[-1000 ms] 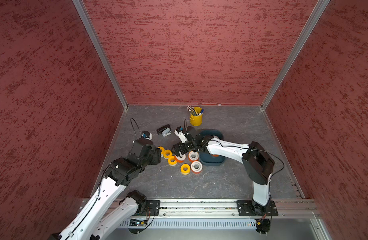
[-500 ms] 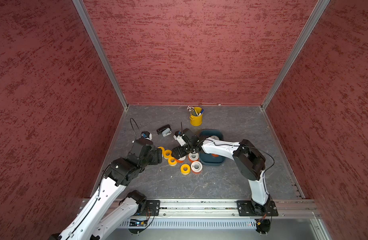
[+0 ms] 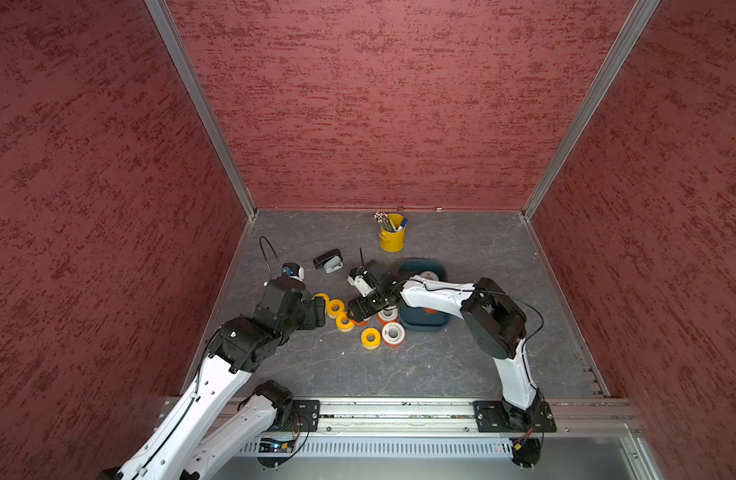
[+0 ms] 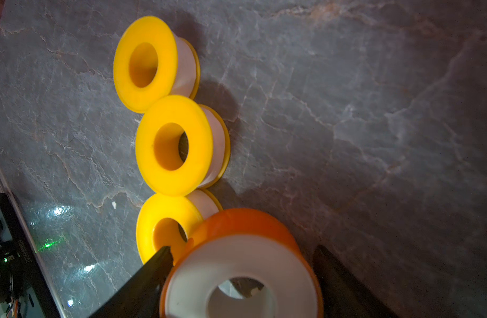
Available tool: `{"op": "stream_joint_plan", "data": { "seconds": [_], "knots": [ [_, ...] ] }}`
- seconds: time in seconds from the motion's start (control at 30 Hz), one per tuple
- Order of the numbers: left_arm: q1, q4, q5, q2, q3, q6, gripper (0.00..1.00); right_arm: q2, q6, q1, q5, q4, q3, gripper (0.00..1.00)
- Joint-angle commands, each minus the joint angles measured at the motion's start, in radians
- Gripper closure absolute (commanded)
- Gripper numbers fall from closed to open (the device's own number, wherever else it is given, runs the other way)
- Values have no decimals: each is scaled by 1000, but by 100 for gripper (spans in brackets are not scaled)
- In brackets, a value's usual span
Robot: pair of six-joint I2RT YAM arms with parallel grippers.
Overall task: Put the sealing tape into the storage box
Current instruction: Pick up the sealing tape at the center of the board, then place the sealing tape in the storage box.
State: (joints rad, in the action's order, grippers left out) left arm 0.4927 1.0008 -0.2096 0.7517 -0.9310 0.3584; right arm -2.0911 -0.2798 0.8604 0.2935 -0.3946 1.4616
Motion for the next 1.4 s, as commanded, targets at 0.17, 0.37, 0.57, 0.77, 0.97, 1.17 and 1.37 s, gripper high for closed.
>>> {"op": "stream_joint_plan", "data": {
  "seconds": [0.17, 0.37, 0.57, 0.77, 0.97, 1.17, 1.37],
  "knots": [
    [-8, -21, 7, -7, 11, -10, 13, -6, -3, -2, 0, -28, 39, 27],
    [-7, -21, 6, -8, 12, -10, 14, 39, -11, -1, -8, -29, 49, 34],
    [-8, -20, 6, -6, 12, -10, 15, 131, -7, -1, -43, -37, 36, 35],
    [-8, -21, 5, -8, 11, -10, 14, 237, 7, -4, -95, -53, 2, 35],
    [-9, -22, 8, -4, 12, -10, 14, 368, 25, -30, -172, -61, -96, 35],
    [-13, -23, 15, 3, 9, -12, 14, 520, 15, -91, -220, -37, -267, 35],
    [-14, -25, 10, -9, 12, -10, 15, 645, -8, -148, -242, -44, -420, 35]
  ]
}}
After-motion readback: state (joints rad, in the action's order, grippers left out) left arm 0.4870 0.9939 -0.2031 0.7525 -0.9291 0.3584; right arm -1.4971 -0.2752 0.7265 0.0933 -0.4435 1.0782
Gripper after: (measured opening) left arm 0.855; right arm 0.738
